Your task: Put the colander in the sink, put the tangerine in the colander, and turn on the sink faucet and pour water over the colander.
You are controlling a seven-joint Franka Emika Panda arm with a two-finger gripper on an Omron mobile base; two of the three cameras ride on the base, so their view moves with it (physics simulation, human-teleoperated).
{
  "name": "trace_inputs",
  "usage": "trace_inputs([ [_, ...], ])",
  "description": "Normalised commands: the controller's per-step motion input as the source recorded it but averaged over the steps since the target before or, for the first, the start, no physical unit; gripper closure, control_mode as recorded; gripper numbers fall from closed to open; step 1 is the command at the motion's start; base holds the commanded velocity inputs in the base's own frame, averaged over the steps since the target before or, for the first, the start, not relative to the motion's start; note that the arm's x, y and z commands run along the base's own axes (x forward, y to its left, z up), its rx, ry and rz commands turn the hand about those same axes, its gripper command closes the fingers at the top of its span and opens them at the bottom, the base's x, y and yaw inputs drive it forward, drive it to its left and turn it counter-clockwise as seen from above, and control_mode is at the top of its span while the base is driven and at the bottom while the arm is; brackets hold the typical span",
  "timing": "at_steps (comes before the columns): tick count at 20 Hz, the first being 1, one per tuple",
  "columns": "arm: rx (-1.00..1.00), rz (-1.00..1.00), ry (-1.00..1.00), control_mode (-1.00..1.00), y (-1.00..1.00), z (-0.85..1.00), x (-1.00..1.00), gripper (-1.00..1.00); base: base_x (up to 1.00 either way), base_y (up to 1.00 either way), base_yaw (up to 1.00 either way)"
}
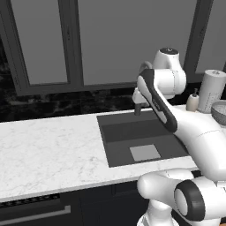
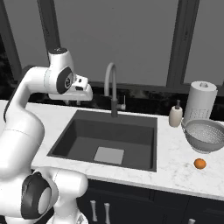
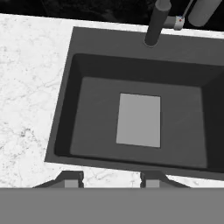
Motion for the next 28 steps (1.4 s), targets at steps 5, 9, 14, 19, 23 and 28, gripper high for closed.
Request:
trace_inputs([
  [5,0.0,0.02,-0.12,-1.0,-0.2,-0.05,-0.32,-1.0,0.0,0.0,0.0],
  [9,0.0,0.0,-0.02,-1.0,-0.86,-0.02,-0.55,-1.0,0.0,0.0,0.0],
  [14,0.0,-0.02,0.0,-1.0,-1.0,-0.27,-0.59,-1.0,0.0,0.0,0.0],
  [19,0.0,-0.08,0.0,-1.0,-1.0,-0.33,-0.38,-1.0,0.0,0.0,0.0],
  [23,-0.01,-0.06,0.0,-1.0,-1.0,-0.25,-0.2,-1.0,0.0,0.0,0.0],
  [28,-0.02,-0.04,0.0,-1.0,-0.96,-0.2,-0.02,-1.0,0.0,0.0,0.0],
])
